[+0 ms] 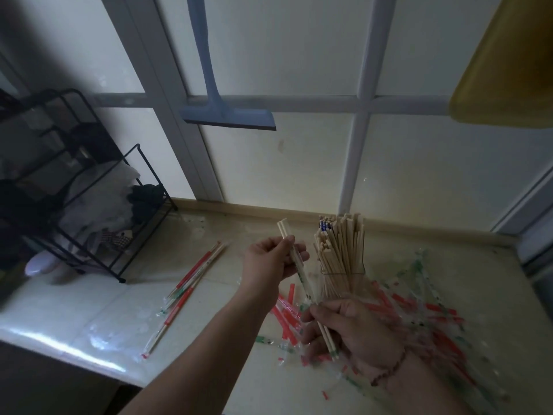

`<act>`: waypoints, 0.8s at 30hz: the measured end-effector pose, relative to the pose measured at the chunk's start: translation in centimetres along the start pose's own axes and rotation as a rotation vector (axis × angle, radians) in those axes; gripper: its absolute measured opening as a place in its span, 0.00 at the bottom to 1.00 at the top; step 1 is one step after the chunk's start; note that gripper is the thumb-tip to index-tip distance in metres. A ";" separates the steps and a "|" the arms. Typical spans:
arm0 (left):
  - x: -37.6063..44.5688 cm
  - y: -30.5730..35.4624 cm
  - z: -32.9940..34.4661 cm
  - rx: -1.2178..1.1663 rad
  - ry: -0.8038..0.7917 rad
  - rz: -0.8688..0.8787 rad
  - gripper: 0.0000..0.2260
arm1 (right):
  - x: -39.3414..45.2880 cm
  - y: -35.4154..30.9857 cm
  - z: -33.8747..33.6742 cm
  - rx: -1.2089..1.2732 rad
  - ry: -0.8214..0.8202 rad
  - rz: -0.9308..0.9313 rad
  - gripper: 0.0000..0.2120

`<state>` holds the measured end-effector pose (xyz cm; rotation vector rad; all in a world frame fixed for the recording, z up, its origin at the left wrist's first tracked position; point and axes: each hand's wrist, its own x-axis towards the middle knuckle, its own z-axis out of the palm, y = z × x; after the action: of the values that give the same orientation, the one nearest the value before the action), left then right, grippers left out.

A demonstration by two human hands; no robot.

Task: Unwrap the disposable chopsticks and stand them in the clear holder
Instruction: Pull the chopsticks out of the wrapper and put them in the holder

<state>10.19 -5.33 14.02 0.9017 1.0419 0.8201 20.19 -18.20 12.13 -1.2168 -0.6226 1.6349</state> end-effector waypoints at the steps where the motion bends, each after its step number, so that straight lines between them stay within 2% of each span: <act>1: 0.0 -0.1 -0.1 0.001 0.005 -0.002 0.05 | 0.1 0.1 0.1 0.007 -0.003 0.008 0.14; 5: -0.9 -1.6 0.0 0.040 -0.034 -0.045 0.06 | 1.0 0.1 0.0 0.033 0.076 0.001 0.12; 8: -1.1 -2.4 0.2 0.001 -0.020 -0.060 0.06 | 1.4 -0.6 -0.1 -0.023 0.058 -0.003 0.13; 10: -0.5 -2.2 0.0 -0.043 0.008 -0.067 0.06 | 1.2 -0.9 -0.5 -0.102 0.055 0.012 0.21; 12: 0.4 -1.8 -0.6 -0.091 0.066 -0.071 0.06 | 0.6 -0.5 -1.3 -0.226 0.071 0.020 0.36; 13: 0.9 -1.5 -1.0 -0.120 0.098 -0.077 0.07 | 0.2 -0.3 -1.6 -0.245 0.081 0.016 0.39; 15: 1.7 -1.2 -2.0 -0.176 0.147 -0.080 0.07 | -0.3 0.5 -2.3 -0.222 0.130 0.037 0.31; 18: 2.7 -1.2 -3.1 -0.201 0.189 -0.069 0.07 | -0.8 1.5 -2.3 -0.295 0.111 0.057 0.14; 24: 4.5 -1.4 -3.8 -0.234 0.210 -0.112 0.07 | -1.9 2.1 -2.9 -0.361 0.189 -0.076 0.15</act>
<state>8.14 -1.09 10.27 0.5624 1.1402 0.9346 22.10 -21.15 10.06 -1.5667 -0.8570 1.3603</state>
